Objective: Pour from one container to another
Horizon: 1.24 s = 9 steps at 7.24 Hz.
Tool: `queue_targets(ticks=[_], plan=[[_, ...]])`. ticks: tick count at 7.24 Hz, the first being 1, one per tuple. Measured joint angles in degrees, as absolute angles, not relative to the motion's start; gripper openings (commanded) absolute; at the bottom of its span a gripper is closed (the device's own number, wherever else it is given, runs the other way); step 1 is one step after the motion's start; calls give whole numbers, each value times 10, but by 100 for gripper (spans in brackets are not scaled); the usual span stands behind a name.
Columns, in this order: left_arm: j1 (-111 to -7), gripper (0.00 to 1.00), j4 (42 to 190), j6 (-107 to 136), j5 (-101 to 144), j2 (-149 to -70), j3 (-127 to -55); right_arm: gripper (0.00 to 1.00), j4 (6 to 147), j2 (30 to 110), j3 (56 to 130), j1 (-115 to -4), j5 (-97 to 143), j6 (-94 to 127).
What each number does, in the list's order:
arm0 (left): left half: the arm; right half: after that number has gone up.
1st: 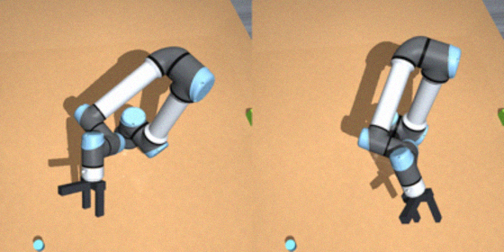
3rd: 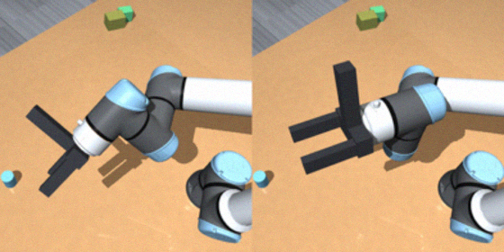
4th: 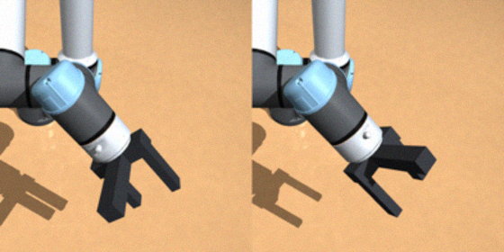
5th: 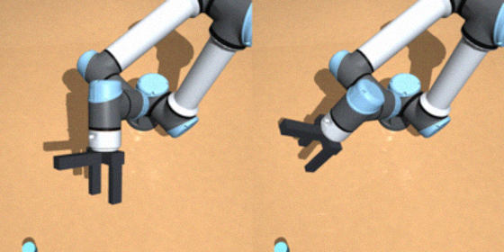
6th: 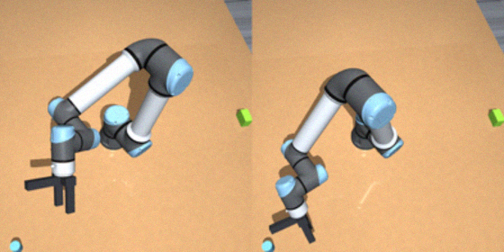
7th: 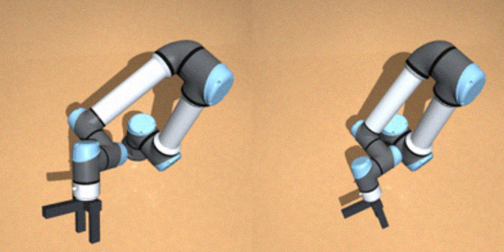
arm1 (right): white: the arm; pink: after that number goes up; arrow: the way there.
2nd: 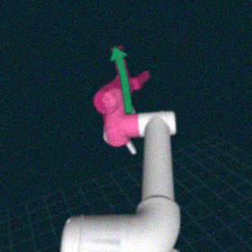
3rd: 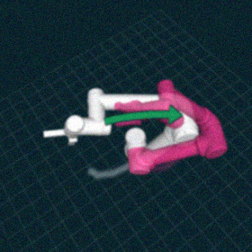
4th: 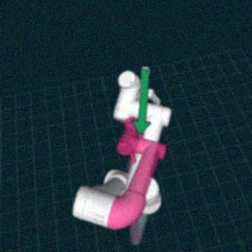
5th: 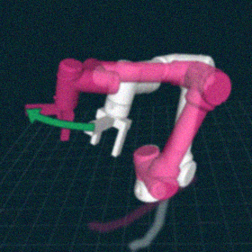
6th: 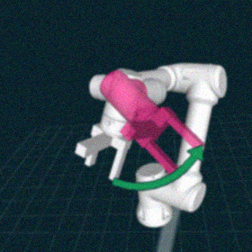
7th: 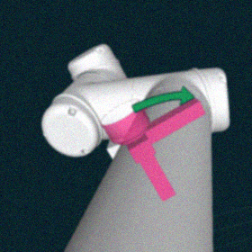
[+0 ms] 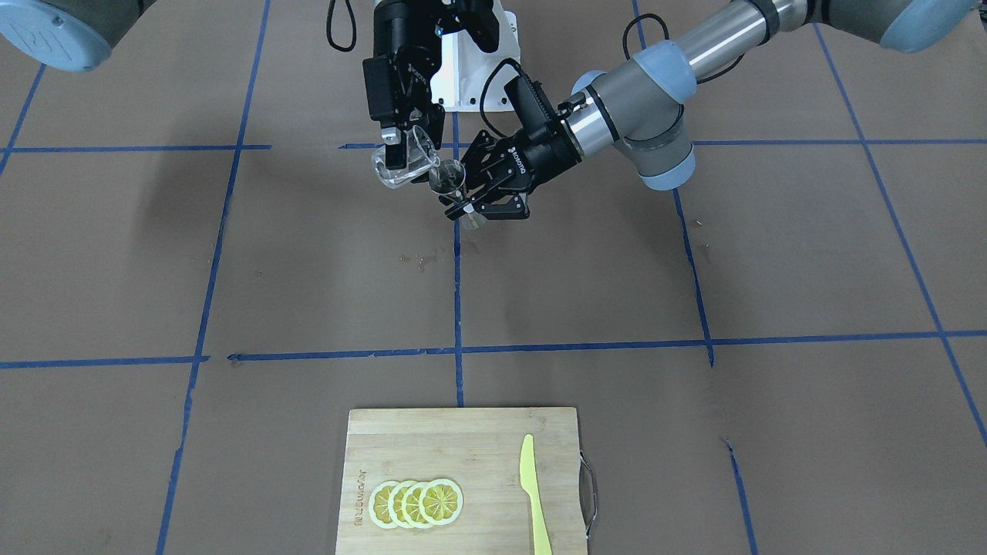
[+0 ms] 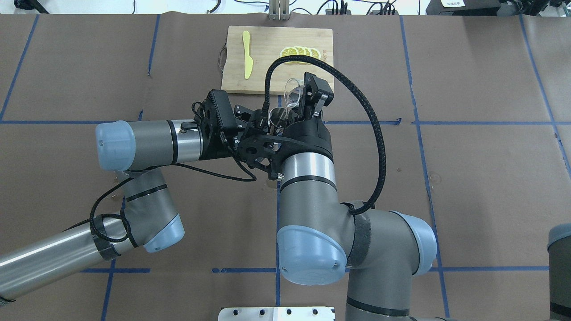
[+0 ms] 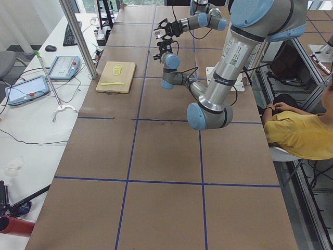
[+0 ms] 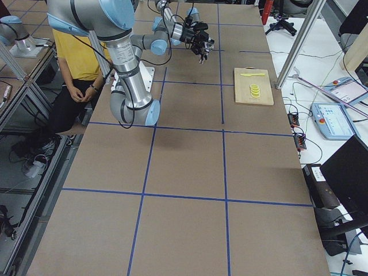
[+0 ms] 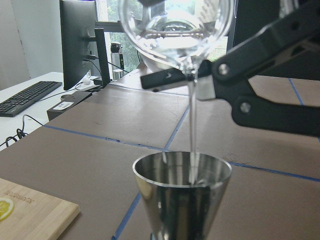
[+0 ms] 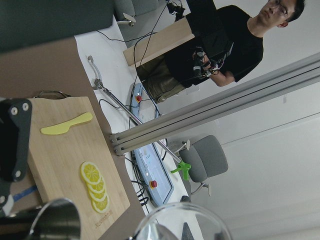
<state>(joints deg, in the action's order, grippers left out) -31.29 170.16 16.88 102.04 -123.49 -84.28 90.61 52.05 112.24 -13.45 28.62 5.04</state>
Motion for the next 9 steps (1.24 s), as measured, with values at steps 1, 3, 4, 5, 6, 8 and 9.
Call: queue_targets(ticks=[1,3,4,5,6,8,9], plan=[[-313,0,1702,169,1020,-1235,-843,0,906,521,1122,-134,285,48],[-313,0,1702,169,1020,-1235,-843,0,906,521,1121,-134,281,43],[-313,0,1702,169,1020,-1235,-843,0,906,520,1119,-134,278,40],[-313,0,1702,169,1020,-1235,-843,0,906,518,1117,-134,276,35],[-313,0,1702,169,1020,-1235,-843,0,906,518,1115,-134,272,30],[-313,0,1702,169,1020,-1235,-843,0,906,517,1112,-132,268,21],[-313,0,1702,169,1020,-1235,-843,0,906,517,1112,-132,267,16]])
